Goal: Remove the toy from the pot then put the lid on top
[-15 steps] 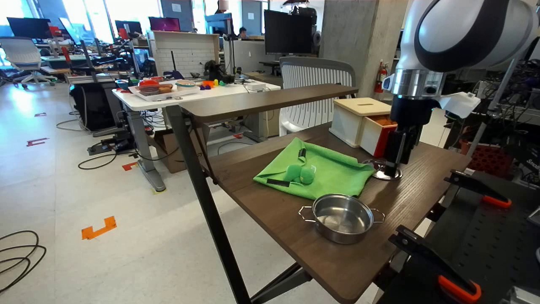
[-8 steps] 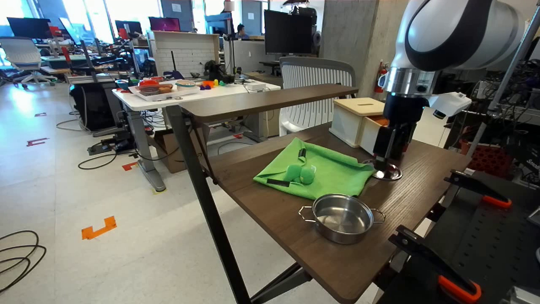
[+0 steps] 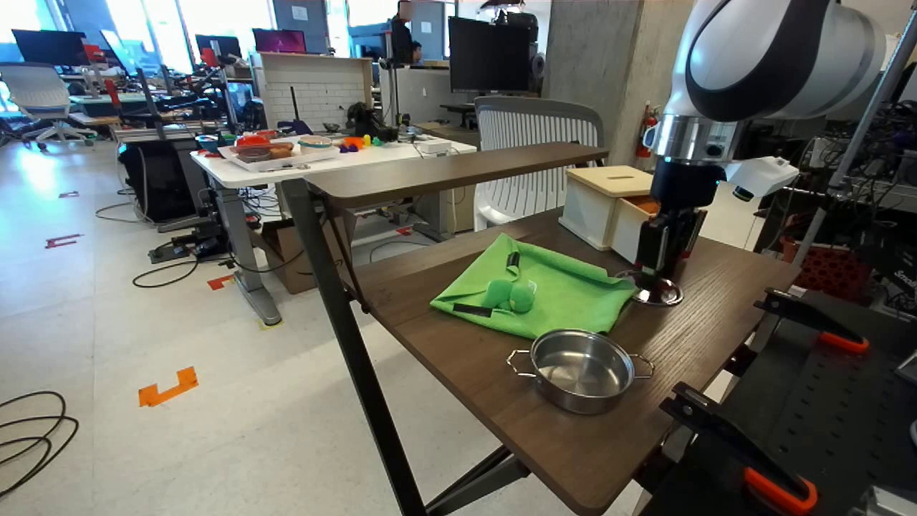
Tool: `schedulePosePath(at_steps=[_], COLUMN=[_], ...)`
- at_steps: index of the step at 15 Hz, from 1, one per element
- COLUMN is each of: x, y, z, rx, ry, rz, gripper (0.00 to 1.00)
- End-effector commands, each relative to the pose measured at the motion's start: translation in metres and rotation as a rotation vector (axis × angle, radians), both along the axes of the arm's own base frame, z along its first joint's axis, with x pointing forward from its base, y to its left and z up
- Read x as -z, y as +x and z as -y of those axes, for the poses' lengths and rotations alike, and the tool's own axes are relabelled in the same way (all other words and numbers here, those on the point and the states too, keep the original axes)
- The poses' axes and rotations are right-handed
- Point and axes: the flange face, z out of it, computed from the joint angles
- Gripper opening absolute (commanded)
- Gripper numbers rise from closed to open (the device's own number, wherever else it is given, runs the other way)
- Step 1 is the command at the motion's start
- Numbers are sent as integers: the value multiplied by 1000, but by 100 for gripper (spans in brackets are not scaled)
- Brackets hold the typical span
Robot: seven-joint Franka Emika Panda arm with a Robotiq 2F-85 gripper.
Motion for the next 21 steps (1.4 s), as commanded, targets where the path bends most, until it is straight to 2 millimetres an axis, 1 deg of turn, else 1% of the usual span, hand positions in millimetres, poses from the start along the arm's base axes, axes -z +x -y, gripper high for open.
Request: schedulePosePath(at_steps=[1,4,5,7,11,17,21], x=[6,8,9,9,6,-17,-44], y=[8,11,13,16,16,-8,-26], z=[0,2,2,2,-2,-12,-17], rx=[5,9,10,10,-6,-71,-122], ry=[0,0,0,-5,-6,-45,-84], rz=[16,15,16,21,21,-7,19], gripper=[28,5,1,5,5,5,5])
